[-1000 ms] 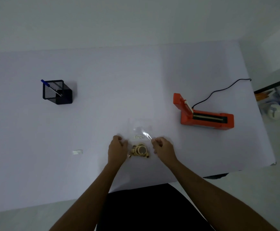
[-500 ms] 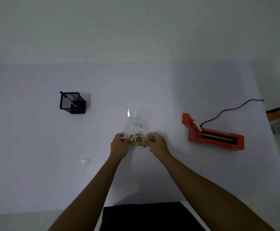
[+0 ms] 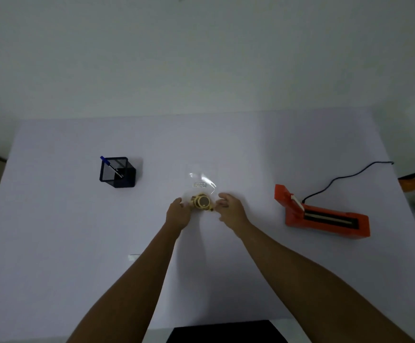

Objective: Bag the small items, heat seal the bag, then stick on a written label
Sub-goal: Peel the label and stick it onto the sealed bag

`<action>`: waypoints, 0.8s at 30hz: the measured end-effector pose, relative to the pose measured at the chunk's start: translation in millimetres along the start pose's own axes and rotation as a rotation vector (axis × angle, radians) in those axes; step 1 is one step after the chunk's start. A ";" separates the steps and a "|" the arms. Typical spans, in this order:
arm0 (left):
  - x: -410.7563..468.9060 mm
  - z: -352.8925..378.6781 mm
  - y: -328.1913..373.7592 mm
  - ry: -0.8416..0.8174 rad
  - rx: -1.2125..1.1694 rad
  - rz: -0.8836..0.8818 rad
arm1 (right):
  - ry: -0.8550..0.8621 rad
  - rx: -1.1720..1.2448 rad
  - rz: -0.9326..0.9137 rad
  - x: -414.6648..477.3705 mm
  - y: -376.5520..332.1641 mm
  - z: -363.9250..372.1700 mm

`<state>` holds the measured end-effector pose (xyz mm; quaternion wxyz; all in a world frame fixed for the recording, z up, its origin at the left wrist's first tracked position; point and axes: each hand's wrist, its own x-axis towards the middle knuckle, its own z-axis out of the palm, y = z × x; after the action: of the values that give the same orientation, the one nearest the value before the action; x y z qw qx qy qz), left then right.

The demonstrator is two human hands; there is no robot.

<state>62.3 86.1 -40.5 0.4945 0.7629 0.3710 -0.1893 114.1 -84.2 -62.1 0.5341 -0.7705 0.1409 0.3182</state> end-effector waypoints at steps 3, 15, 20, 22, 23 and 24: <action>-20.7 -7.0 -0.2 0.054 0.044 0.042 | 0.028 0.044 0.007 -27.2 0.2 -9.0; -100.5 39.9 41.3 -0.191 -0.081 0.381 | 0.315 0.191 -0.006 -153.2 68.0 -99.0; -118.8 101.9 76.6 -0.386 0.023 0.433 | 0.420 0.204 0.037 -166.0 87.5 -169.0; -123.7 128.5 90.7 -0.396 0.004 0.449 | 0.453 0.207 0.046 -159.4 94.9 -200.8; -129.0 140.7 98.3 -0.379 -0.013 0.472 | 0.465 0.205 0.053 -154.7 98.7 -217.1; -134.5 152.9 104.6 -0.350 -0.034 0.495 | 0.472 0.204 0.064 -149.5 103.5 -233.5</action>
<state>65.2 -126.3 44.7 0.5946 0.7776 0.0860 -0.1856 22.5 -356.0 10.8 0.5510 -0.7606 0.3174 0.1307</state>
